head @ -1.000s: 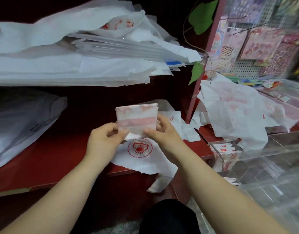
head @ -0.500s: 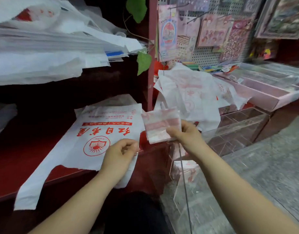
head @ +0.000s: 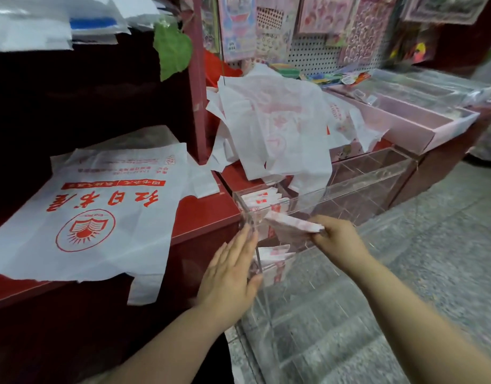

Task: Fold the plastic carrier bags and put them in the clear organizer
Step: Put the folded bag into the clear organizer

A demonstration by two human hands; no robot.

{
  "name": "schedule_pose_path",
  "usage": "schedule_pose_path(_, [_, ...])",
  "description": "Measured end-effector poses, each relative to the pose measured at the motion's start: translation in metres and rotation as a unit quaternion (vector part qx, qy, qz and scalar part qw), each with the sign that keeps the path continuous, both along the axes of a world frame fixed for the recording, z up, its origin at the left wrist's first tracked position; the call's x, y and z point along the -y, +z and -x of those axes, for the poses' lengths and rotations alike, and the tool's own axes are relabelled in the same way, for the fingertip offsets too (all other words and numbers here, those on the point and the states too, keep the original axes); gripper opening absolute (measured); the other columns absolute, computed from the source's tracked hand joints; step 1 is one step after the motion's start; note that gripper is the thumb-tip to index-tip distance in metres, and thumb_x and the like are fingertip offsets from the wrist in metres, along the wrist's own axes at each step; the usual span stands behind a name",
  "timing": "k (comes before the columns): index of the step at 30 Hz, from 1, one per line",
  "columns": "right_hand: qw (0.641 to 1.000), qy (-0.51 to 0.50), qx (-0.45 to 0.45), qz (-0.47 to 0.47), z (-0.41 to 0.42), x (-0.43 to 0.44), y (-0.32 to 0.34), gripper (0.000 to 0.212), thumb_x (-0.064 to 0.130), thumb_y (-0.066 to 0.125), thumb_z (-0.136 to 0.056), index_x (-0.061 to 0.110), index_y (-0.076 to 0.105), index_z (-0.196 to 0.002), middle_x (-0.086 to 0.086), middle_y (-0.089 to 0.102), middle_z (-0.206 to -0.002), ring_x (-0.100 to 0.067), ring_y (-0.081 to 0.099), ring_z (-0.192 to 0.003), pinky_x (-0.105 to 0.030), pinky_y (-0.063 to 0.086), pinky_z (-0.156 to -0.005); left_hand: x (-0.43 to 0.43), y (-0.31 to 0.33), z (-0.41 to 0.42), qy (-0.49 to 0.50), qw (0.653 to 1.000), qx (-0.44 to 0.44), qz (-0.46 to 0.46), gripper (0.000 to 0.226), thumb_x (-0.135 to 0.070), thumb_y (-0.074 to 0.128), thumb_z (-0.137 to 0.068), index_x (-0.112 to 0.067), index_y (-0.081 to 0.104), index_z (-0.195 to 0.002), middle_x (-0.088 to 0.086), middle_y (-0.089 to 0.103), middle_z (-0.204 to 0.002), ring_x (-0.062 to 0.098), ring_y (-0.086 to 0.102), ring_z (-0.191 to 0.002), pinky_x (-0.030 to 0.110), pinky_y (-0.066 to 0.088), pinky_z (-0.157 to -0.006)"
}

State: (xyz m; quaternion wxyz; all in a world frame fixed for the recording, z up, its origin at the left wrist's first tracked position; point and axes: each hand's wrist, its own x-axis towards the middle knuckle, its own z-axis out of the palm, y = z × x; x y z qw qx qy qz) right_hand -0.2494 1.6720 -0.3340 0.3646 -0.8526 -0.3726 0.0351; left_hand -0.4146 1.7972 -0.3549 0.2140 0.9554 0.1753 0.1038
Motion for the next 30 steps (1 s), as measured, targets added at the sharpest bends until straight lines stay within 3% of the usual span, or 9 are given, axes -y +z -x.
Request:
schedule_pose_path(3, [0.998, 0.03, 0.041, 0.021, -0.003, 0.002, 0.001, 0.024, -0.014, 0.057, -0.074, 0.004, 0.072, -0.081, -0.005, 0.065, -0.069, -0.003, 0.051, -0.06, -0.004, 0.035, -0.055, 0.0, 0.0, 0.0, 0.003, 1.0, -0.015, -0.015, 0.068, -0.035, 0.03, -0.1, -0.034, -0.036, -0.117, -0.026, -0.047, -0.117, -0.008, -0.029, -0.117, 0.007, -0.031, -0.089])
schedule_pose_path(7, [0.962, 0.104, 0.233, 0.095, -0.007, 0.001, 0.008, 0.019, -0.004, 0.053, -0.052, 0.005, 0.066, -0.062, -0.007, 0.062, -0.053, -0.024, 0.057, -0.046, -0.011, 0.027, -0.043, -0.003, -0.001, 0.001, -0.009, 1.0, -0.009, 0.007, 0.068, -0.033, 0.031, -0.1, -0.037, -0.035, -0.115, -0.03, -0.044, -0.117, -0.013, -0.026, -0.116, 0.004, -0.032, -0.085])
schedule_pose_path(9, [0.94, 0.126, 0.291, 0.129, -0.005, -0.006, 0.009, 0.016, 0.004, 0.046, -0.056, 0.006, 0.062, -0.058, -0.005, 0.057, -0.049, -0.022, 0.055, -0.043, -0.021, 0.029, -0.041, -0.004, -0.002, 0.002, -0.02, 1.0, -0.007, 0.014, 0.068, -0.033, 0.032, -0.099, -0.039, -0.033, -0.117, -0.031, -0.044, -0.118, -0.014, -0.025, -0.116, 0.003, -0.031, -0.086])
schedule_pose_path(11, [0.928, 0.132, 0.317, 0.143, -0.008, -0.016, 0.009, 0.025, 0.01, 0.039, -0.063, 0.006, 0.064, -0.06, -0.007, 0.058, -0.053, -0.024, 0.056, -0.046, -0.022, 0.035, -0.041, -0.005, -0.004, 0.002, -0.027, 0.999, 0.0, 0.02, 0.069, -0.033, 0.034, -0.099, -0.041, -0.032, -0.117, -0.032, -0.043, -0.119, -0.014, -0.023, -0.118, 0.003, -0.03, -0.088])
schedule_pose_path(16, [0.923, 0.121, 0.293, 0.217, -0.002, -0.038, 0.01, 0.011, -0.004, 0.066, -0.054, 0.001, 0.069, -0.063, -0.015, 0.06, -0.059, -0.034, 0.057, -0.047, -0.028, 0.042, -0.04, -0.008, -0.008, 0.003, -0.043, 0.999, 0.018, 0.024, 0.07, -0.032, 0.036, -0.098, -0.044, -0.03, -0.118, -0.031, -0.04, -0.124, -0.012, -0.02, -0.123, 0.005, -0.027, -0.094])
schedule_pose_path(20, [0.924, 0.122, 0.286, 0.222, 0.0, -0.045, 0.007, 0.017, 0.007, 0.058, -0.082, -0.003, 0.068, -0.092, -0.02, 0.062, -0.09, -0.037, 0.06, -0.081, -0.031, 0.039, -0.061, -0.01, -0.008, 0.004, -0.052, 0.997, 0.028, 0.046, 0.068, -0.032, 0.038, -0.098, -0.045, -0.024, -0.122, -0.034, -0.037, -0.124, -0.013, -0.016, -0.122, 0.003, -0.024, -0.094])
schedule_pose_path(23, [0.942, 0.122, 0.263, 0.166, 0.002, -0.044, 0.004, 0.018, 0.012, 0.062, -0.083, -0.005, 0.068, -0.081, -0.022, 0.063, -0.083, -0.037, 0.061, -0.074, -0.029, 0.033, -0.058, -0.01, -0.006, 0.004, -0.061, 0.995, 0.033, 0.066, 0.067, -0.03, 0.041, -0.097, -0.045, -0.019, -0.123, -0.038, -0.034, -0.123, -0.017, -0.012, -0.119, -0.002, -0.021, -0.09])
schedule_pose_path(27, [0.94, 0.143, 0.247, 0.185, 0.011, -0.045, -0.002, 0.015, 0.012, 0.057, -0.068, 0.004, 0.061, -0.056, -0.014, 0.06, -0.057, -0.03, 0.059, -0.053, -0.024, 0.03, -0.05, -0.011, -0.005, 0.004, -0.07, 0.993, 0.037, 0.082, 0.066, -0.026, 0.042, -0.097, -0.045, -0.013, -0.127, -0.041, -0.03, -0.122, -0.023, -0.012, -0.113, -0.006, -0.019, -0.086])
schedule_pose_path(30, [0.959, 0.138, 0.167, 0.183, 0.009, -0.046, -0.004, 0.021, 0.012, 0.056, -0.084, 0.004, 0.065, -0.067, -0.015, 0.063, -0.068, -0.028, 0.056, -0.068, -0.025, 0.029, -0.057, -0.011, -0.005, 0.004, -0.072, 0.993, 0.042, 0.088, 0.065, -0.025, 0.042, -0.097, -0.046, -0.011, -0.126, -0.042, -0.028, -0.124, -0.024, -0.011, -0.113, -0.006, -0.017, -0.087])
